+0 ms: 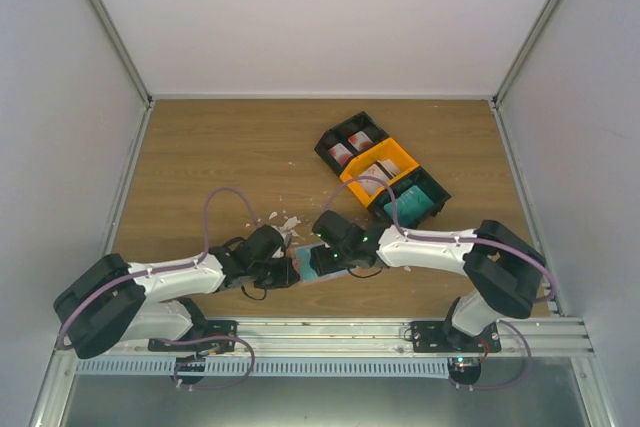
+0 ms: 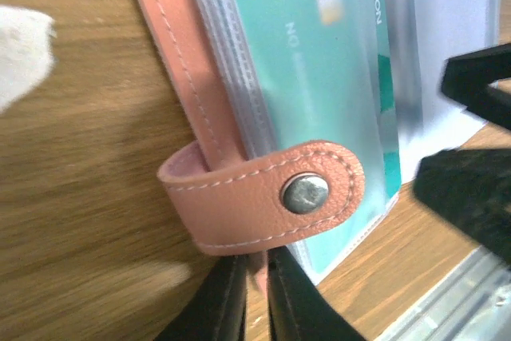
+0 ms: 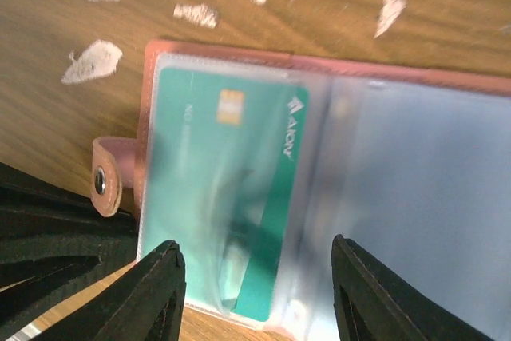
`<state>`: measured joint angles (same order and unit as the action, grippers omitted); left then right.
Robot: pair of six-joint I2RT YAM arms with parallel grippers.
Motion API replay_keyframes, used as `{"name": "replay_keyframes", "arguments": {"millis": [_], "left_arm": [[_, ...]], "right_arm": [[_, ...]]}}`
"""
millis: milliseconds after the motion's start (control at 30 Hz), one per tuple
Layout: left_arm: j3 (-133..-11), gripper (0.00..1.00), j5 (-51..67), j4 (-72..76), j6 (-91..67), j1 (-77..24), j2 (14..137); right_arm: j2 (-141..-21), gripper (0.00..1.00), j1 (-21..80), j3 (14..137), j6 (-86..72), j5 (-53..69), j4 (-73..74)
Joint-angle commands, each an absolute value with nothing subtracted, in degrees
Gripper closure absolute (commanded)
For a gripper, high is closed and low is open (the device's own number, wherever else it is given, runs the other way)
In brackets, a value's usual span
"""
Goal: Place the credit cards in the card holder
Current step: Insert the credit card into the card holder, then close the card holder at the center of the board.
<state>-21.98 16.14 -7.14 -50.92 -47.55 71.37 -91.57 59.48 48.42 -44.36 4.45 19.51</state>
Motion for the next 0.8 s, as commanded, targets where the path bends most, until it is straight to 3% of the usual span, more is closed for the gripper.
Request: {"name": "replay_keyframes", "arguments": {"millis": [0,200,400,600,767], "left_arm": [[-22.91,0.83,12.24,-12.26,-50.14,-47.81,68.15],[-23.55,0.65,9.64,-16.83,-50.76,-47.81,63.34],[-25.45,0.62,2.65,-22.92,-53.31,-47.36,58.50],[-26.51,0.60,-3.59,-27.86,-54.44,-44.48,53.62],[-25.99,0.60,-3.72,-29.17,-53.68,-41.61,51.41]], "right_arm": [[-88.20,0.48,59.09,48.05,-46.84,-2.13,23.24],[-86.86,0.46,59.08,47.86,-47.04,-1.52,21.77],[-89.41,0.45,59.06,49.34,-43.30,10.21,12.43],[-97.00,0.45,59.23,53.67,-43.29,11.64,12.98],[-98.43,0.52,59.57,53.08,-43.02,15.45,8.85]]}}
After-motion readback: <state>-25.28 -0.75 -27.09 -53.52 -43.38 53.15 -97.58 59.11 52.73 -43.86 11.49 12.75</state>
